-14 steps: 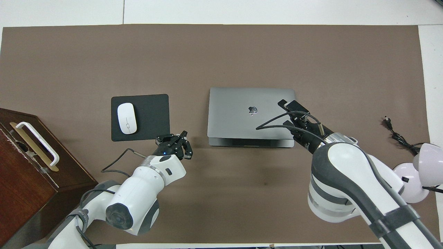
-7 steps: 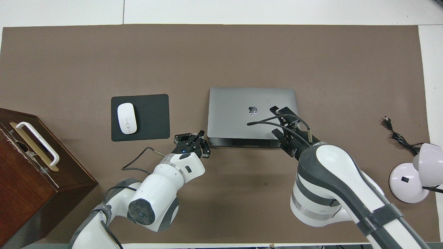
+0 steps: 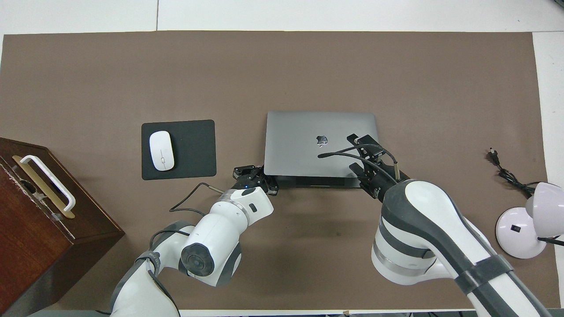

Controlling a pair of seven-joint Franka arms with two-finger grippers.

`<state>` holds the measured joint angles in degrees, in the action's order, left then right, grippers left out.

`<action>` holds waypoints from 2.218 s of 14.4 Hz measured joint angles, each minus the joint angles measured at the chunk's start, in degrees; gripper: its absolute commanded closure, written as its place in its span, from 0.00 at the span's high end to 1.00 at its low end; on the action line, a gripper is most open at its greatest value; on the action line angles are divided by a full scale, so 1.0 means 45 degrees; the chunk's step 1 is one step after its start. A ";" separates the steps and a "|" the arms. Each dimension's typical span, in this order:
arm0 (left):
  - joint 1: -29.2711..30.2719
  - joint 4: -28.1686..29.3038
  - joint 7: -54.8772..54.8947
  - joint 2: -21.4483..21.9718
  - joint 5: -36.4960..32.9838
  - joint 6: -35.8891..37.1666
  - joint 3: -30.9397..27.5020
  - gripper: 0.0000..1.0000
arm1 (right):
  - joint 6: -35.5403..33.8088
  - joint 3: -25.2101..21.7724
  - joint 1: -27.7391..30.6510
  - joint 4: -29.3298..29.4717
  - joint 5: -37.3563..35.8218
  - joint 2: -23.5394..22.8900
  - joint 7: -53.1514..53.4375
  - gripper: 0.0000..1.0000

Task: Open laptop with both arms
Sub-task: 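Press the left gripper on the laptop base while the right gripper reaches the lid, then lift the laptop lid upward with the right gripper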

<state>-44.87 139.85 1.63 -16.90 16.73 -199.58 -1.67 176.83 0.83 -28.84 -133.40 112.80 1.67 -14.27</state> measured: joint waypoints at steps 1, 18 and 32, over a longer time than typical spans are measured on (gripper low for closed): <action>0.0000 -0.0035 0.0000 -0.0049 0.0004 0.0000 -0.0015 0.00 | 0.0000 0.0000 0.0000 0.0012 0.0000 -0.0071 -0.0050 1.00; -0.0163 -0.0095 0.0002 -0.0188 0.0007 -0.0023 -0.0036 0.00 | 0.2347 0.0142 -0.2359 0.0294 0.1197 -0.0248 -0.0112 1.00; -0.0286 -0.0093 0.0020 -0.0238 0.0012 -0.0126 -0.0142 0.00 | 0.2354 0.0067 -0.2309 0.0203 0.1198 -0.0629 -0.0112 1.00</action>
<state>-46.16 139.43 1.72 -17.97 16.78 -200.15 -2.31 187.42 1.13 -39.23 -132.49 118.19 -1.16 -14.78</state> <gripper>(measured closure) 0.991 0.000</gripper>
